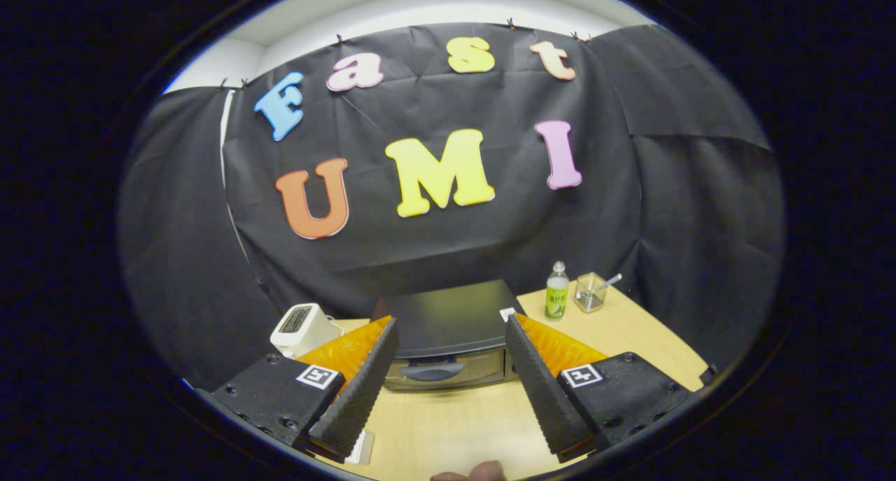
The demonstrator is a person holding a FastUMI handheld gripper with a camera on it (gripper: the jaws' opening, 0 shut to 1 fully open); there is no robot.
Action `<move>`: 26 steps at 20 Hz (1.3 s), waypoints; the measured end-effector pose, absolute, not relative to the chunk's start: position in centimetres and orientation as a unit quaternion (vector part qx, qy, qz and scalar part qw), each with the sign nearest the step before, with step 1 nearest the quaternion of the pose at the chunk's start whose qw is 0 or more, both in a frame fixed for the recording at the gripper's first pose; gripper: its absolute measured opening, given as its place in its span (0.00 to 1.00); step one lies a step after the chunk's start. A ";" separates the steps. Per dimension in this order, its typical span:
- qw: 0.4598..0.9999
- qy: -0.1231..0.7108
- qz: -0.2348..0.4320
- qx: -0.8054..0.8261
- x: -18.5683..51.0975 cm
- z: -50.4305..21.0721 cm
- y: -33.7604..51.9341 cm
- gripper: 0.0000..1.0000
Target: Open the toaster oven, put the food inside, and close the toaster oven door.
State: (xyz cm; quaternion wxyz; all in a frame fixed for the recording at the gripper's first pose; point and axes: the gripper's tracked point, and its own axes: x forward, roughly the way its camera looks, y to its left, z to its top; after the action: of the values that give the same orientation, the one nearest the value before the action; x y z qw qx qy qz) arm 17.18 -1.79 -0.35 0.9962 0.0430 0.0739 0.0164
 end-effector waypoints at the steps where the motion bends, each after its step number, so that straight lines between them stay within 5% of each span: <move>1: 0.997 0.063 0.023 0.031 15.5 1.1 -1.4 1.00; 12: 0.998 0.019 0.055 0.040 1.4 1.7 0.6 1.00; 26: 0.999 0.030 0.042 0.016 -0.1 -1.5 0.1 1.00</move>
State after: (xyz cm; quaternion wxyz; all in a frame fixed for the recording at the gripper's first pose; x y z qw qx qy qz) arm -0.06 0.10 -1.46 0.9985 0.0157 0.0303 0.0419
